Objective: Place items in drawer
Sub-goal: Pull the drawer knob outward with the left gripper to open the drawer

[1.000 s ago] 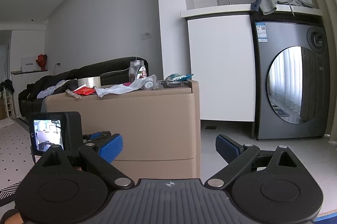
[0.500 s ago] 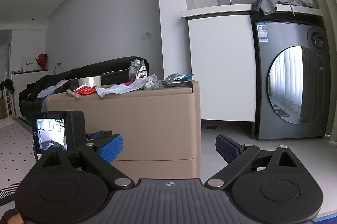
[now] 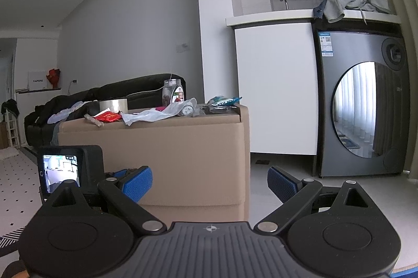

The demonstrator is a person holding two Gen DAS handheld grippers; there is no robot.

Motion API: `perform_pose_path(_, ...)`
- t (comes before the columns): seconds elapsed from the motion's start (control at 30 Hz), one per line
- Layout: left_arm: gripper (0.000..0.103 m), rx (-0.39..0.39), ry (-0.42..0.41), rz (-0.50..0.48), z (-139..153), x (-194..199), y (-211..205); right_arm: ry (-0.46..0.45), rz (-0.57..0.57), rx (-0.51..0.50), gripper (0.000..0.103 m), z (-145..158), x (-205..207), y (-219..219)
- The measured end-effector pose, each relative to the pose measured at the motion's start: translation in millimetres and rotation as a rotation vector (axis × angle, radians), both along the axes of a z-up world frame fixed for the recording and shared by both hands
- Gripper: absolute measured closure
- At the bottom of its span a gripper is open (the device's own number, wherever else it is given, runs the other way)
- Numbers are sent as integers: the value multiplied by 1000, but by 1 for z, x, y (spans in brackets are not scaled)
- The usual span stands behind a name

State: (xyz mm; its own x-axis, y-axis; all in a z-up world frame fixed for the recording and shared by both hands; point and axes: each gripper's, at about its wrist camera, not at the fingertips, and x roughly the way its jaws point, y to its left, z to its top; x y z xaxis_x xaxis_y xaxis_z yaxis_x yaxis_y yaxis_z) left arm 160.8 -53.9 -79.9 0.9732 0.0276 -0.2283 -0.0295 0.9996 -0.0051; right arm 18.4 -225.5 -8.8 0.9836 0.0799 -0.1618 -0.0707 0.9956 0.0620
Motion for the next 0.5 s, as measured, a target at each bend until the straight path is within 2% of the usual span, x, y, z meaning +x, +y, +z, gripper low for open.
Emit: perform_pose_path(0.5,86,5,4,-6,1,-24,0,-28,13,10,6,10,-9,1)
